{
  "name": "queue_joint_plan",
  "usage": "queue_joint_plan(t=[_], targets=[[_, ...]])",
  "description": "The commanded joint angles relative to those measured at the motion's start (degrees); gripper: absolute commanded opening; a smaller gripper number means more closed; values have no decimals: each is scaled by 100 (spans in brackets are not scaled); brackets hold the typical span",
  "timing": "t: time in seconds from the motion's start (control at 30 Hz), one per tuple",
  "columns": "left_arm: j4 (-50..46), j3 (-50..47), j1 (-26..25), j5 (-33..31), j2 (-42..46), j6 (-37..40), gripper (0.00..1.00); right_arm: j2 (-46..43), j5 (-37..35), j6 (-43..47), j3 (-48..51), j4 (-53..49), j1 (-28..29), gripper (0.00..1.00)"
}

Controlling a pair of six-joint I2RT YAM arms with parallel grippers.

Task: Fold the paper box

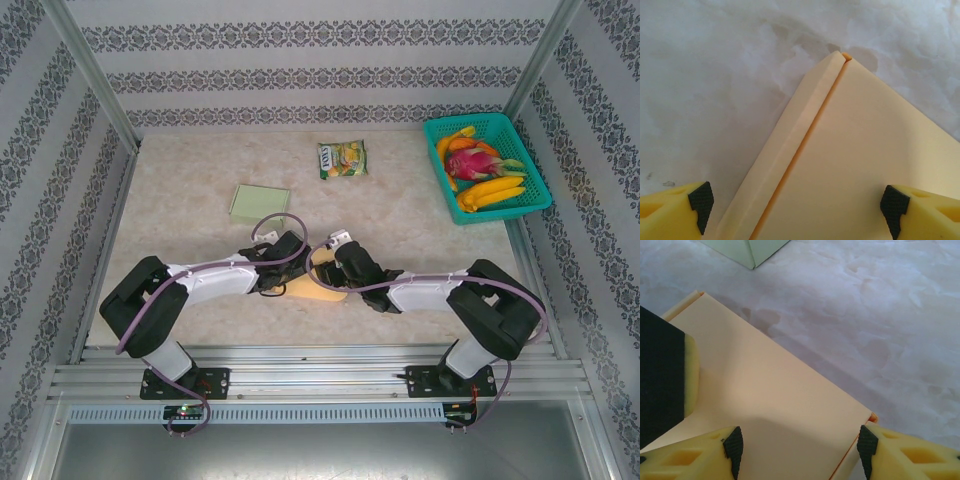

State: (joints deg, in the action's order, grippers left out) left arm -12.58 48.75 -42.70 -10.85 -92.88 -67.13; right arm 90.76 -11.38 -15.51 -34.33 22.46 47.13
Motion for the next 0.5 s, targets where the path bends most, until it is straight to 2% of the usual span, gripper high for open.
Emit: queue_joint_plan(t=[0.0,0.23,0.47], targets=[[-122,-331,-125,557,-339,-254,87,370,377,-277,259,-503,138,64],[-322,-175,-125,854,-563,-494,86,545,341,-355,251,-327,232,64],[-449,-155,-120,846,-564,-872,87,593,447,-483,290,-96,320,64]])
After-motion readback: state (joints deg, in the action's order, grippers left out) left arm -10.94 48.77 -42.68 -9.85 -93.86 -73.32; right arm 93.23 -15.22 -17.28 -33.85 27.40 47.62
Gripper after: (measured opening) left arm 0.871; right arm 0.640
